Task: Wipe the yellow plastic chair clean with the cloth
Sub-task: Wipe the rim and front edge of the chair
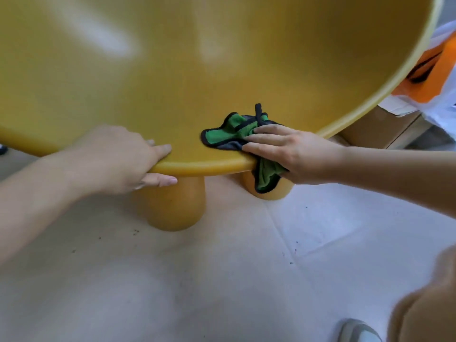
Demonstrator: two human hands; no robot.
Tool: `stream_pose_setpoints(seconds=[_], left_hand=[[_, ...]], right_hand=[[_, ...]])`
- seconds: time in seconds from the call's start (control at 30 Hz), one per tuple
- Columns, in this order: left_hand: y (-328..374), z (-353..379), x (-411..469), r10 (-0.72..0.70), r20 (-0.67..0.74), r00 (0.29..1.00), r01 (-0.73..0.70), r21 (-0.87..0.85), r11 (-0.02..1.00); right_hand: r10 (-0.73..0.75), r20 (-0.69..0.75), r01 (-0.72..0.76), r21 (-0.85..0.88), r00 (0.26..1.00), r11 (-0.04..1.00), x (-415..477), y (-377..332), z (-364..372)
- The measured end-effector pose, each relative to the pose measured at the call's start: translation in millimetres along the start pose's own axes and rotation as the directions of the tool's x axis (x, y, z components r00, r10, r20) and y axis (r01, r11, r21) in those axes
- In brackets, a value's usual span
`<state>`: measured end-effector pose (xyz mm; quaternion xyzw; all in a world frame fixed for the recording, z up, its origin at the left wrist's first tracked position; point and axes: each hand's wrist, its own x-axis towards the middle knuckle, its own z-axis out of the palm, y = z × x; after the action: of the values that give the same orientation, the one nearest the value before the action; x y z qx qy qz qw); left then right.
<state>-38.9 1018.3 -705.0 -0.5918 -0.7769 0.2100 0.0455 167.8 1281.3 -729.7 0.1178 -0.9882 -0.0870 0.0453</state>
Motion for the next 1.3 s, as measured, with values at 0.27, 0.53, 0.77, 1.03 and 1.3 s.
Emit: stream_pose_setpoints(seconds=[0.27, 0.53, 0.77, 1.03, 1.3], left_hand=[[143, -94, 55, 0.098, -0.014, 0.995, -0.096, 0.108, 0.989], [155, -116, 70, 0.079, 0.108, 0.991, -0.092, 0.123, 0.988], [206, -132, 106, 0.046, -0.034, 0.998, -0.042, 0.107, 0.993], [235, -158, 166, -0.019, -0.049, 0.999, 0.024, 0.107, 0.994], [152, -151, 80, 0.010, 0.171, 0.985, 0.047, -0.325, 0.944]], right_hand=[[0.304, 0.063, -0.309, 0.088, 0.950, 0.947, -75, 79, -7], [0.018, -0.027, -0.010, 0.258, 0.999, 0.966, -73, 68, 15], [0.452, -0.092, -0.442, 0.114, 0.887, 0.890, -116, 175, 31], [0.456, -0.270, -0.290, 0.483, 0.848, 0.826, -106, 71, 41], [0.460, -0.365, -0.309, 0.403, 0.809, 0.862, -117, 136, 45]])
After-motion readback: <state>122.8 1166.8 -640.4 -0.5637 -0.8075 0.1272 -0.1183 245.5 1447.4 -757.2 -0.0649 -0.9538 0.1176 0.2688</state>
